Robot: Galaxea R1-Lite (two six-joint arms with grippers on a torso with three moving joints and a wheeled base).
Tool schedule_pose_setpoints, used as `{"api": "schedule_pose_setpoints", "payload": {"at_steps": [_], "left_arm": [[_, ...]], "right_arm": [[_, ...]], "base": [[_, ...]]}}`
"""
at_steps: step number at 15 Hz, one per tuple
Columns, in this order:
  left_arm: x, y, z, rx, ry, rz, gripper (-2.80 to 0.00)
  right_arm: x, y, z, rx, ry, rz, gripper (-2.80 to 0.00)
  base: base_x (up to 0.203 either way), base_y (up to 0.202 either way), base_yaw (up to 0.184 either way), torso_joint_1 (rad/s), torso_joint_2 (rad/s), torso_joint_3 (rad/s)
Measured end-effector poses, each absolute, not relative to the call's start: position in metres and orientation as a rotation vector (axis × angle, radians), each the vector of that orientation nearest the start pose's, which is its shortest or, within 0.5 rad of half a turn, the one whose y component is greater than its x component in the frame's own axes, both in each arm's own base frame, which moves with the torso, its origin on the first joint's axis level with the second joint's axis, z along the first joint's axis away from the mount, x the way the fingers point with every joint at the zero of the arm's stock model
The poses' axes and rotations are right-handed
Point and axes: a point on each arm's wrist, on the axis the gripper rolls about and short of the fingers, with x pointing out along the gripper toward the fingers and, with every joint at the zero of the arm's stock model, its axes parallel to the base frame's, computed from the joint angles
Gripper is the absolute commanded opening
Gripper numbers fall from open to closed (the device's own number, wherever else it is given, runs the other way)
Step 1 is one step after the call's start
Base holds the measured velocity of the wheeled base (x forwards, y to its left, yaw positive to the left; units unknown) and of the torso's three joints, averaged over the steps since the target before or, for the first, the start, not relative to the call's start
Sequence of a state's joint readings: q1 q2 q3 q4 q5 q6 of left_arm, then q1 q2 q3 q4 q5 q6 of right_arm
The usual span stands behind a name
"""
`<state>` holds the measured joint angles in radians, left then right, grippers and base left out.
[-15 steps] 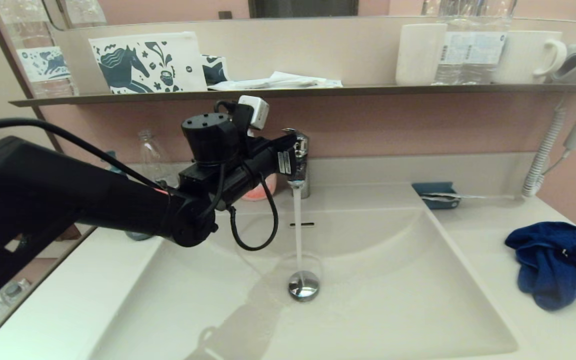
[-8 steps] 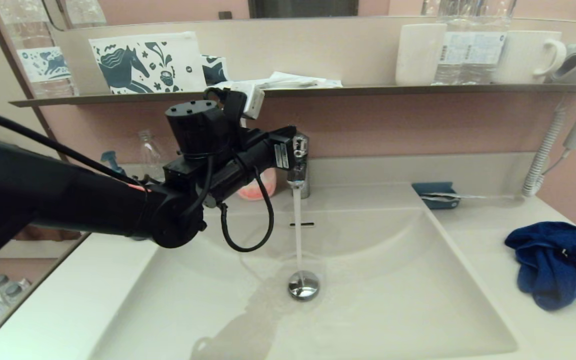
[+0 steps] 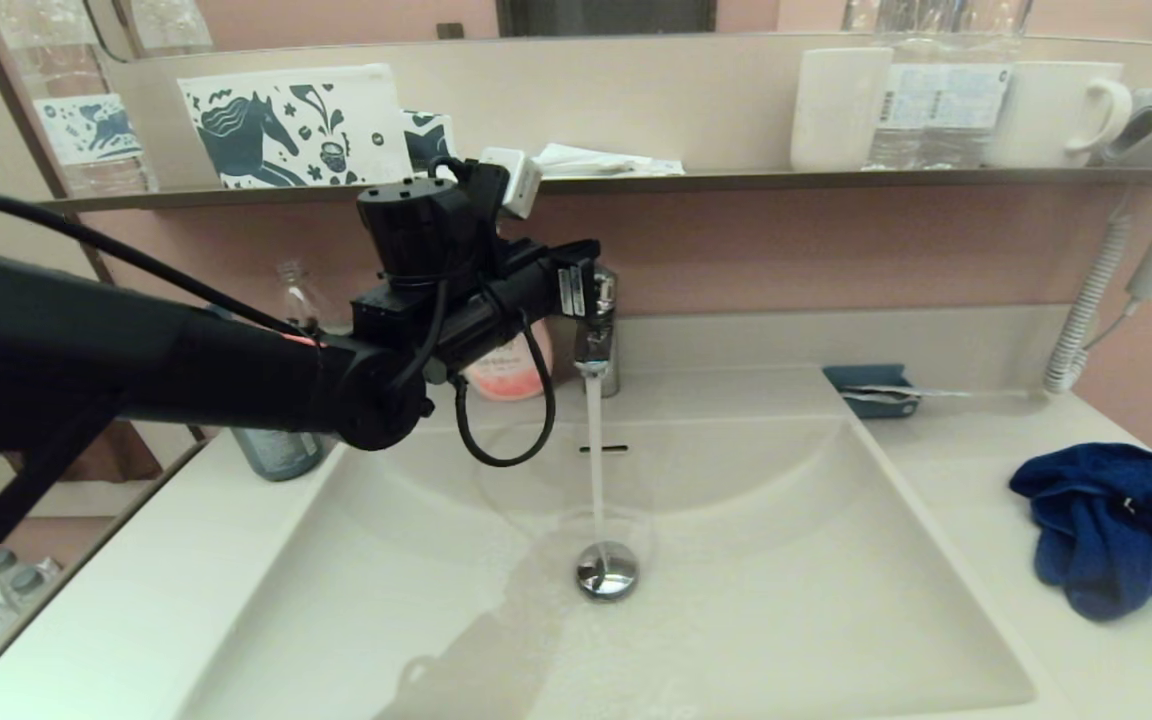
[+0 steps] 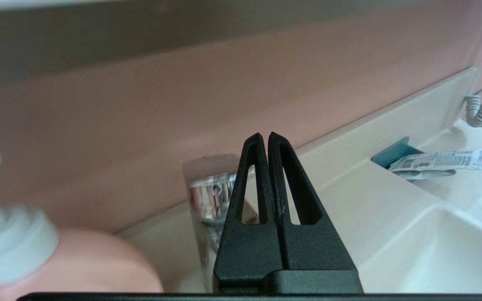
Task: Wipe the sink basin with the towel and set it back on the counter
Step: Turn off the faucet
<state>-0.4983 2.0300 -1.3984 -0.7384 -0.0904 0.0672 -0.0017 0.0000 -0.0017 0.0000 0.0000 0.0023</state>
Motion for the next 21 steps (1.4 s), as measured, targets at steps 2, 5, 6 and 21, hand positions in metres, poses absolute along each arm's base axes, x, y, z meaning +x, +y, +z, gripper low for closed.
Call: {"api": "schedule_pose_setpoints", "payload": {"at_steps": [2,5,6,21], "left_arm": [[0.374,-0.204,0.238,0.048,-0.103,-0.584,-2.8],[0.378,-0.205,0.24,0.057,-0.084,-0.591,-2.8],[0.379,-0.205,0.24,0.065,-0.084,-0.591,-2.8],[0.345,-0.196,0.225,0.101,0.002,-0.607,-2.8]], "right_arm": [[-0.023,0.0,0.076,0.002,-0.001,-0.002,-2.8],[-0.023,0.0,0.076,0.002,-0.001,-0.002,-2.8],[-0.023,0.0,0.076,0.002,-0.001,-0.002,-2.8],[-0.023,0.0,0.076,0.002,-0.001,-0.002,-2.8]], "base": [[0.0,0.0,0.0,0.0,0.0,0.0],[0.0,0.0,0.0,0.0,0.0,0.0],[0.0,0.0,0.0,0.0,0.0,0.0],[0.0,0.0,0.0,0.0,0.0,0.0]]}}
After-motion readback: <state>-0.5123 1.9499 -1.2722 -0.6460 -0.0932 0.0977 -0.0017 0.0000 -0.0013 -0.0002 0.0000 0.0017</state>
